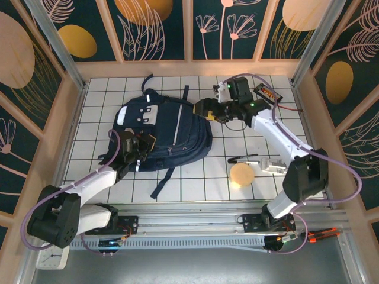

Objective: Pack the student bag

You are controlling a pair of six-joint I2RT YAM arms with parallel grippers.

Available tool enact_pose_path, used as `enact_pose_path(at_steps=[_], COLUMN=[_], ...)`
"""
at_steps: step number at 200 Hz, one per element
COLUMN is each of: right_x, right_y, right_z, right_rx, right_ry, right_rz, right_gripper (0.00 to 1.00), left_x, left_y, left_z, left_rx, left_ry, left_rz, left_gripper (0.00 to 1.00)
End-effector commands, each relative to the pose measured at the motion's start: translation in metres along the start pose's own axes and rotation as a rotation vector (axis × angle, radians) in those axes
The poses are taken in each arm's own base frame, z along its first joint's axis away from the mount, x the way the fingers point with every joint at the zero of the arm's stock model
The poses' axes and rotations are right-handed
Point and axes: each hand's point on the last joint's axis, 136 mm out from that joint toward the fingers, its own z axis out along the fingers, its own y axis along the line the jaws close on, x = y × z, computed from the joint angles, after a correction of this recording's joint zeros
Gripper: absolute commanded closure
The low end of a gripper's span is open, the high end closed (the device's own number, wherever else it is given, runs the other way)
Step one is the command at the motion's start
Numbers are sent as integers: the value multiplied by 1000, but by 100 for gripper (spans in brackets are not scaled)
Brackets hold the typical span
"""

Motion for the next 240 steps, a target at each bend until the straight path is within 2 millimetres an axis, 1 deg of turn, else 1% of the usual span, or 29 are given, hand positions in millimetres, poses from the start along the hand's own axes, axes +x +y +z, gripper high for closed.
enact_pose_path(at_steps=[1, 11, 17, 36, 43, 78, 107, 134, 149, 160, 170, 186, 199, 216, 240], right_x=[9, 7, 6, 8, 10, 13, 14, 10, 5, 0, -3, -8, -9, -11, 0], right_y=[-22, -32, -35, -38, -35, -26, -20, -16, -12, -11, -10, -12, -13, -11, 2], right_z=[31, 38, 43, 58, 63, 87, 99, 103, 104, 105, 105, 106, 104, 95, 83], right_rx=[-8, 2, -3, -37, -50, -65, -71, -76, -85, -88, -86, -75, -66, -54, -93], right_ry=[121, 133, 137, 152, 163, 193, 210, 199, 186, 174, 166, 155, 146, 113, 81], right_rz=[26, 40, 46, 73, 76, 65, 60, 58, 57, 57, 57, 61, 62, 64, 99], right_gripper=[23, 27, 31, 40, 43, 45, 48, 53, 60, 68, 70, 84, 100, 100, 100], left_x=[9, 8, 8, 10, 11, 9, 8, 6, 5, 3, 1, -3, -9, -22, -43], left_y=[-5, -3, -1, 4, 6, 8, 9, 8, 8, 8, 8, 7, 5, -3, -21], left_z=[-1, -3, -4, -5, -6, -7, -5, -4, -4, -3, -3, -2, -3, -2, 4], left_rx=[-2, -7, -9, -18, -24, -41, -48, -58, -62, -68, -75, -89, -99, -117, -156], left_ry=[84, 88, 96, 129, 140, 151, 158, 162, 163, 163, 164, 165, 158, 146, 144], left_rz=[52, 53, 54, 65, 73, 100, 113, 136, 143, 151, 163, 185, 207, 261, 385], left_gripper=[100, 100, 100, 100, 100, 100, 100, 100, 100, 100, 100, 100, 100, 100, 100])
